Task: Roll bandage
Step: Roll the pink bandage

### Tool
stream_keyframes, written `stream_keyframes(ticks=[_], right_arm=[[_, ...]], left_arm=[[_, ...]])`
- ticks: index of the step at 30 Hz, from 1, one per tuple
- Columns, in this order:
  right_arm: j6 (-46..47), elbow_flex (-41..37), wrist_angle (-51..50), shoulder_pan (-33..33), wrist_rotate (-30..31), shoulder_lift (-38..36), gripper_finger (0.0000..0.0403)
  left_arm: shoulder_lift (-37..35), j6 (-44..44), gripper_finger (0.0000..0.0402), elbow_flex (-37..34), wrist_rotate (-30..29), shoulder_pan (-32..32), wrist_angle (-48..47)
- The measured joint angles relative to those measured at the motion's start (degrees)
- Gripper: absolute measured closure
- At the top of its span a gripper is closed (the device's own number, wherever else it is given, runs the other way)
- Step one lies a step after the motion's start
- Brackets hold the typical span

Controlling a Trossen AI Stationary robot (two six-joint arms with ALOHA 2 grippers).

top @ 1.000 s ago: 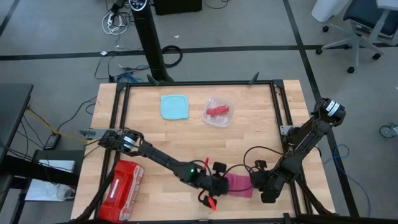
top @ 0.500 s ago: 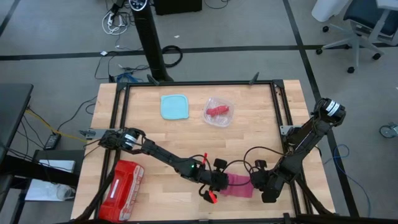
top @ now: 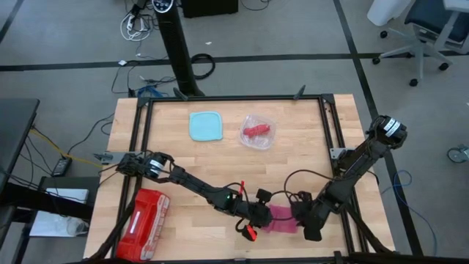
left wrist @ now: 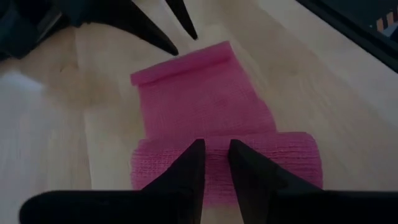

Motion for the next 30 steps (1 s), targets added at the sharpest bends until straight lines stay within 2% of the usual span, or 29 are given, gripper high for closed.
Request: stream_keyframes(ticks=[4, 11, 16, 23, 30], right_arm=[[1.4, 0.0, 3.1, -0.2, 0.2, 0.0, 0.0309], [3.3, 0.0, 2.7, -0.2, 3.0, 0.0, 0.0309], [3.5, 0.0, 3.6, -0.1, 3.1, 0.0, 0.0309], [3.2, 0.0, 3.7, 0.0, 3.2, 0.0, 0.0309], [4.1, 0.0, 3.4, -0.4, 4.7, 0.0, 0.0309]], left_arm=[[0.5, 0.0, 0.0321, 0.0, 0.2, 0.0, 1.1], [0.3, -1.2, 0.0321, 0.0, 0.0, 0.0, 1.0], [0.4, -4.6, 0.0321, 3.5, 0.7, -0.1, -3.8], [0.3, -2.5, 0.0321, 10.0, 1.9, -0.7, -16.2], [0.3, -1.3, 0.0321, 10.0, 6.3, -0.5, -16.1]])
